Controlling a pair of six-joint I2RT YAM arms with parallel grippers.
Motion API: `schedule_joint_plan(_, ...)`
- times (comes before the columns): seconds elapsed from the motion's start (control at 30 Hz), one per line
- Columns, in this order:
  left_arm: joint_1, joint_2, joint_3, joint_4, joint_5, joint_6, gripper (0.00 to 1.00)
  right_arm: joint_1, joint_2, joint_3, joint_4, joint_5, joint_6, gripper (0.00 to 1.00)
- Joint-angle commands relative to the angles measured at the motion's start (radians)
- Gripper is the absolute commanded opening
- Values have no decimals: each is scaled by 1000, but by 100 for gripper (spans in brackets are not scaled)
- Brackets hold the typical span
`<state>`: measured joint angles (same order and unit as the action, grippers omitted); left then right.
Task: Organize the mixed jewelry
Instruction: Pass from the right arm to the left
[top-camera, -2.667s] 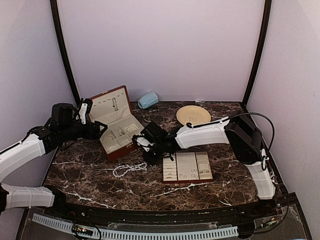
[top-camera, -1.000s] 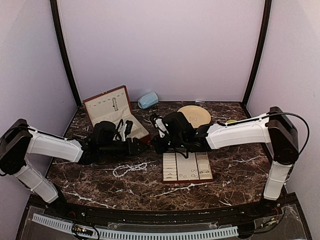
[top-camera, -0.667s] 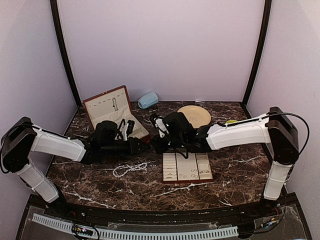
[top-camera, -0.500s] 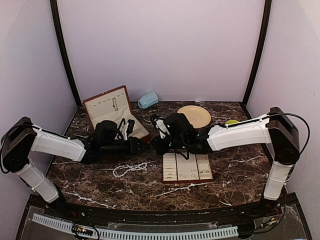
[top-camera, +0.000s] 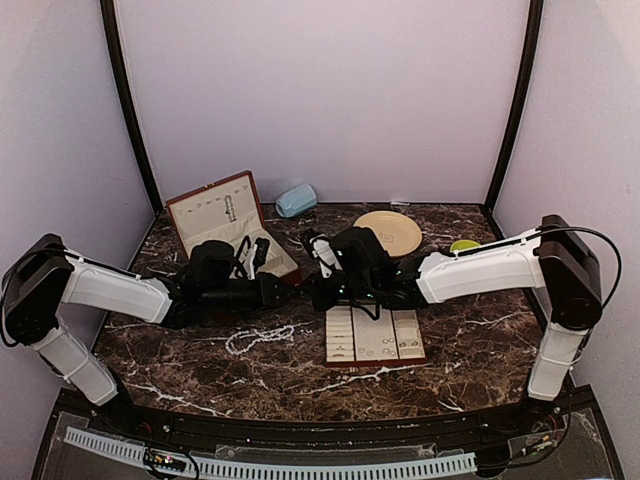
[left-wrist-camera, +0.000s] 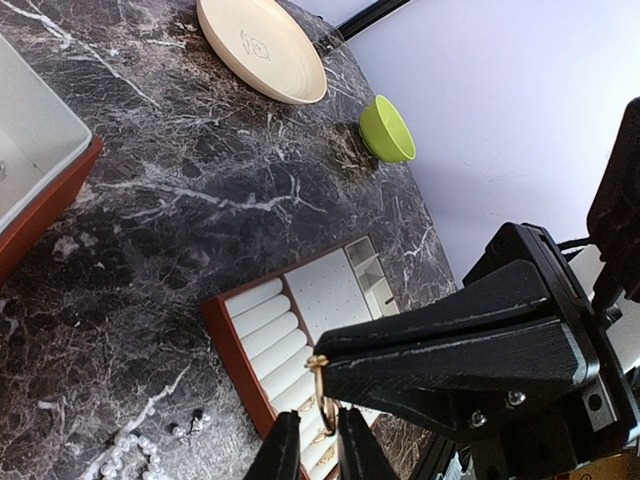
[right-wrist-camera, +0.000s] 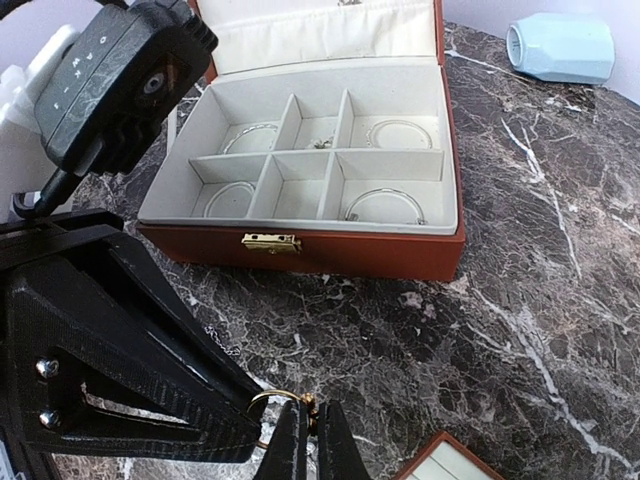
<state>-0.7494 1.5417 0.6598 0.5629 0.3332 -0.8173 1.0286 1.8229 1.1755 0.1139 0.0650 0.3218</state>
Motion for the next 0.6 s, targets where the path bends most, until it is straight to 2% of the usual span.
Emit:
schedule_joint_plan(0.0,-2,0,16,34,7,-3,17,11,-43,-14,56,-14,-14,0)
schedule_joint_plan(0.1,-3,3,18,38,12,-2,16,11,-45,-17,62,-19,-14,0)
schedule_joint_plan(0.27,-3,6,17,47,13,-2,4,11,-48,-22,67,-19,-16,0)
schedule_joint_plan(0.4,-3,-1,12,52,18,0,0,11,-68,-38,85,-9,-3,0)
schedule_joint_plan(0.5,-3,-20,4,55,20,11,0,10,-100,-56,90,-5,12,16)
schedule_joint_plan(0.57,-2,-40,-7,51,10,24,0,5,-134,-82,92,3,22,23)
